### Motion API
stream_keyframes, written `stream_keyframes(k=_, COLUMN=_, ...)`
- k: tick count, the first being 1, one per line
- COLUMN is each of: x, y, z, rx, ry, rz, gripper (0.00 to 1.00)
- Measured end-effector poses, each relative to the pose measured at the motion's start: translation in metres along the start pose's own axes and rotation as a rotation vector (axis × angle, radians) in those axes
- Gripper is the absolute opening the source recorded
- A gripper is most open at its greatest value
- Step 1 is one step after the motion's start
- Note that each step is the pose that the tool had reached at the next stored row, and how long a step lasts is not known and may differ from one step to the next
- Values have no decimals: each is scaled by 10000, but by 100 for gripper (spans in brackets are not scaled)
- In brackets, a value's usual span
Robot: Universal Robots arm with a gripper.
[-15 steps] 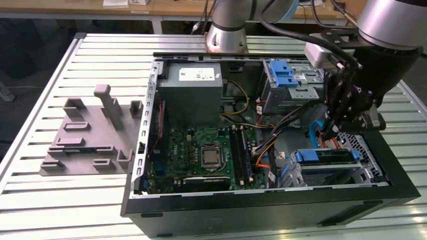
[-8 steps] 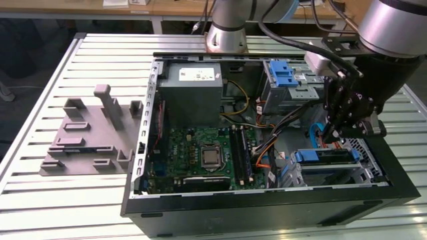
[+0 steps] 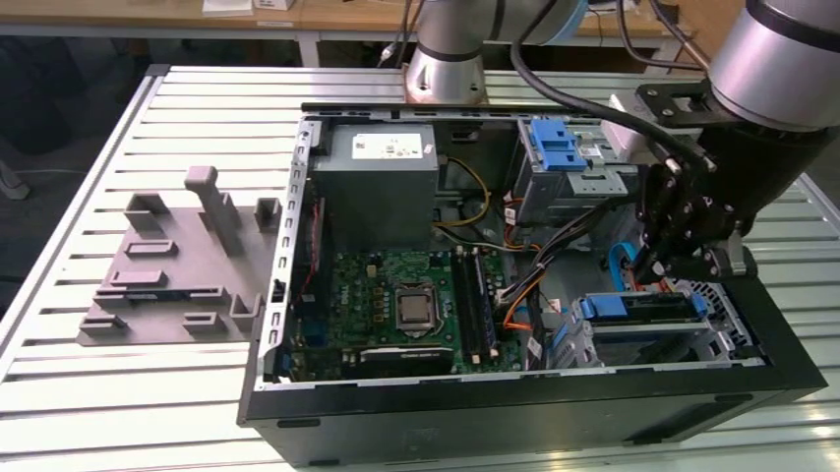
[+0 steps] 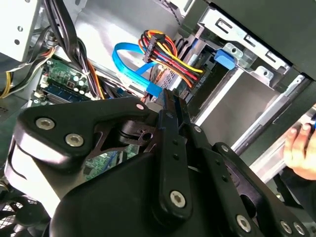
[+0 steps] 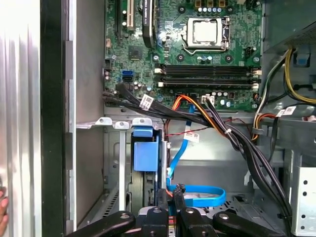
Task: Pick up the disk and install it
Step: 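Insert the second disk wire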
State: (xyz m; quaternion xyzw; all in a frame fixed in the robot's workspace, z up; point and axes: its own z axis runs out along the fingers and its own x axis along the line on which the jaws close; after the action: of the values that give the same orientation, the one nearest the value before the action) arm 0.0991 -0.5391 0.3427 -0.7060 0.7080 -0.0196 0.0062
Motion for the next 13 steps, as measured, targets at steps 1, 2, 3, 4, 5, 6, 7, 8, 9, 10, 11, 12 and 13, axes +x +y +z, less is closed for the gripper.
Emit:
stream_keyframes(k=1, x=15, y=0, z=6, rx=0, ry=-61, rz=3, gripper=16)
stream_keyframes(k=2, x=28, y=1, z=10, rx=0, ry=-115, rz=5, gripper=16)
stream_keyframes(k=3, x=39, y=0, z=13, rx=0, ry=-167, rz=6, gripper=16)
stream_keyframes(k=4, x=50, y=1, z=16, rx=-1, ry=-221, rz=8, gripper=16)
stream_keyframes(k=5, x=62, y=0, z=19, rx=0, ry=-261, rz=10, gripper=16)
stream_keyframes(k=6, x=74, y=1, z=21, rx=-1, ry=-279, rz=11, gripper=16)
stream_keyframes(k=7, x=86, y=1, z=23, rx=-1, ry=-285, rz=11, gripper=16)
stream_keyframes(k=8, x=100, y=1, z=25, rx=-1, ry=-287, rz=11, gripper=16)
stream_keyframes(k=9, x=112, y=1, z=26, rx=-1, ry=-288, rz=11, gripper=16)
stream_keyframes(k=10, x=123, y=1, z=28, rx=-1, ry=-289, rz=11, gripper=16)
stream_keyframes(k=11, x=134, y=1, z=31, rx=-1, ry=-291, rz=11, gripper=16)
stream_keyframes(k=12, x=144, y=1, z=34, rx=-1, ry=-295, rz=11, gripper=16)
stream_keyframes(k=13, x=154, y=1, z=38, rx=0, ry=-297, rz=11, gripper=16)
